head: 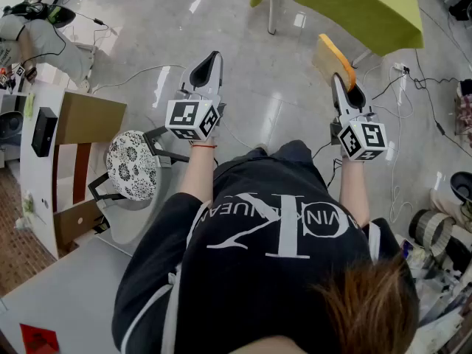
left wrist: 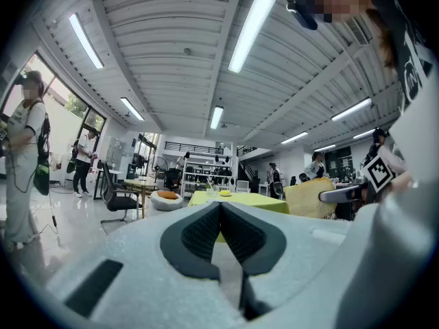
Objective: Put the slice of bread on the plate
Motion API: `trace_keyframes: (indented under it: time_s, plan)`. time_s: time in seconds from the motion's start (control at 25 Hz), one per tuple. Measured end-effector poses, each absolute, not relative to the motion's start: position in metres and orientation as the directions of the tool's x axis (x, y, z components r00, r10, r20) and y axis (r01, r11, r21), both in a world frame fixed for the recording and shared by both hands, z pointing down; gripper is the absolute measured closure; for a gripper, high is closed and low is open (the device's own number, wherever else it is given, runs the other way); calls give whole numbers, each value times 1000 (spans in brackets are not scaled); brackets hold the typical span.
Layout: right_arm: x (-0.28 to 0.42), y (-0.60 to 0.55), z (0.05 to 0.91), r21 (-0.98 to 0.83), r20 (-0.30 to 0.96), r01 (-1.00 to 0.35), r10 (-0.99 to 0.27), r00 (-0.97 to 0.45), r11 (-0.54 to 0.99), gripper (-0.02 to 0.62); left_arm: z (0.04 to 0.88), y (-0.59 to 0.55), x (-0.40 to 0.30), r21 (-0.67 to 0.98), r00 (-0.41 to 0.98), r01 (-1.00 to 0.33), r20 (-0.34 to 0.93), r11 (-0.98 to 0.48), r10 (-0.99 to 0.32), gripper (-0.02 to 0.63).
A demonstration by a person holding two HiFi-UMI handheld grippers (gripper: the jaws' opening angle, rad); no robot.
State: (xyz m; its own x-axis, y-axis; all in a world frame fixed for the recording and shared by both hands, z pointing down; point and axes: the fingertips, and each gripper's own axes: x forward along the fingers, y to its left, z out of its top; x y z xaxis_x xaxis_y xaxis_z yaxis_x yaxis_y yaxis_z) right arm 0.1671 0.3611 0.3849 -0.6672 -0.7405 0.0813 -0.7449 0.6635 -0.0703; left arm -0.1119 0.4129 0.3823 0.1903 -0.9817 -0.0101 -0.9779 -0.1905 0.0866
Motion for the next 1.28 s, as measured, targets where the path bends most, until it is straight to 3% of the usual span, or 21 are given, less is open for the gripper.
trace_keyframes:
  time_s: [0.64,1.28]
  plan:
    - [177,352,378,-150,50,-759,-762,-646,633,495,389,399,-106,132,211,-969,13,-208,-977,597]
    - [172,252,383,-210,72,-762,-768,-636,612,502,402,294,-101,165,259,-956,72,-244,-963,597]
